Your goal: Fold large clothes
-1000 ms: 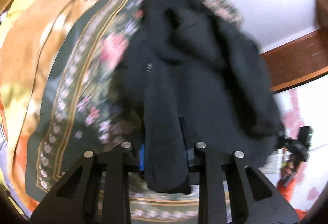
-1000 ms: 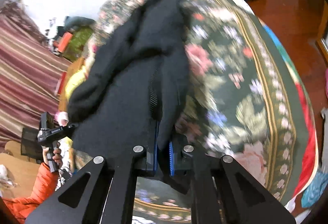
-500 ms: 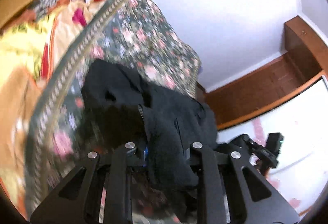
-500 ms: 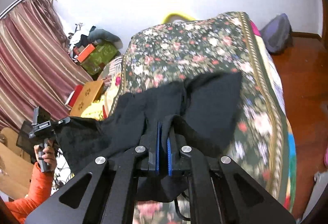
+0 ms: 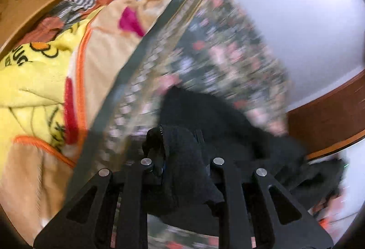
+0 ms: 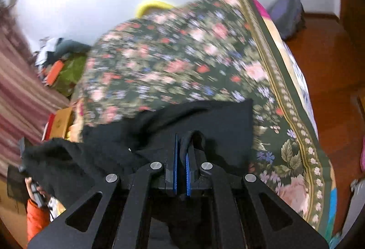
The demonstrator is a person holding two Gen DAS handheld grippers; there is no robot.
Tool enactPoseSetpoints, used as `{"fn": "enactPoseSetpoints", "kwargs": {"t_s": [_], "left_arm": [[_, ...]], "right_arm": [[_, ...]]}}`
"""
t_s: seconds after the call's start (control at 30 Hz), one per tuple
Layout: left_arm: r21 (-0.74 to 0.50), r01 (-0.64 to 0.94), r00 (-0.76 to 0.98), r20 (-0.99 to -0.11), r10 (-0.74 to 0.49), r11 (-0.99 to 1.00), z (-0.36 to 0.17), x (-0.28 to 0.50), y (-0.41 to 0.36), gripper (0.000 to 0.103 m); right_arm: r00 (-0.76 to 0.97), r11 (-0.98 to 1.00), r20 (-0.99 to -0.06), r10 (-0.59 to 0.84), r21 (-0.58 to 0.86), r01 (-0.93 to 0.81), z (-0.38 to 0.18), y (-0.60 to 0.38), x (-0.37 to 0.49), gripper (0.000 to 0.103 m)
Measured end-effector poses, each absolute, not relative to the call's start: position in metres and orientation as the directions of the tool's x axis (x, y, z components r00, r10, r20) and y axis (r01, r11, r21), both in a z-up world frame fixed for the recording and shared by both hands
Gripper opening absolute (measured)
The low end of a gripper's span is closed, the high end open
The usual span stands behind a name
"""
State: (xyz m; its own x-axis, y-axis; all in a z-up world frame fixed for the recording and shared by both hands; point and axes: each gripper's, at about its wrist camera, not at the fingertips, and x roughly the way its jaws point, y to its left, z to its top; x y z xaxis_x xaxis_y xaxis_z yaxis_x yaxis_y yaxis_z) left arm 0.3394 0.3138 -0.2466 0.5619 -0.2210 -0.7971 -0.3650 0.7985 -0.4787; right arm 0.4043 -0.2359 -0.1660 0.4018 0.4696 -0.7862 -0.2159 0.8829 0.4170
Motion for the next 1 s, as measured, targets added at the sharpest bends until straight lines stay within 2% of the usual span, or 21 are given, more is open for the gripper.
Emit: {"fn": "enactPoseSetpoints", "kwargs": {"t_s": [0.1,0.23,0.4,0.5,0.57,0.63,0.83,1.0], "left_arm": [[-0.418,-0.322,0.514,-0.831,-0.214,0.849,-0.270,0.346,0.304,0.019],[-0.395,-0.286,0.485,-0.846,-0.224,0.873,-0.272,0.342,0.307,0.022],[-0.404,-0.257,0.418,-0.865,-0.276,0.878,-0.275,0.331,0.317,0.025],[-0.404,-0.279,0.415,-0.869,-0.270,0.871,-0.268,0.320,0.320,0.026],[-0.395,-0.288,0.425,-0.869,-0.253,0.872,-0.260,0.314,0.320,0.028],[-0.381,-0.303,0.426,-0.874,-0.234,0.874,-0.252,0.310,0.318,0.029],[-0.324,-0.319,0.435,-0.885,-0.166,0.891,-0.236,0.305,0.310,0.029],[-0.308,-0.317,0.461,-0.877,-0.138,0.897,-0.224,0.299,0.304,0.030]], "right_arm": [[0.387,0.867,-0.775,0.499,0.457,-0.201,-0.180,-0.240,0.409,0.004],[0.418,0.880,-0.774,0.475,0.420,-0.222,-0.174,-0.236,0.400,0.004],[0.394,0.874,-0.780,0.485,0.451,-0.182,-0.169,-0.241,0.396,0.015],[0.407,0.899,-0.801,0.438,0.399,-0.183,-0.152,-0.242,0.387,0.021],[0.477,0.935,-0.805,0.354,0.299,-0.189,-0.130,-0.245,0.372,0.044],[0.542,0.952,-0.783,0.304,0.227,-0.207,-0.109,-0.245,0.357,0.050],[0.588,0.924,-0.748,0.309,0.090,-0.372,-0.076,-0.195,0.315,0.051],[0.523,0.873,-0.796,0.305,0.014,-0.488,-0.108,-0.121,0.307,0.054]]}}
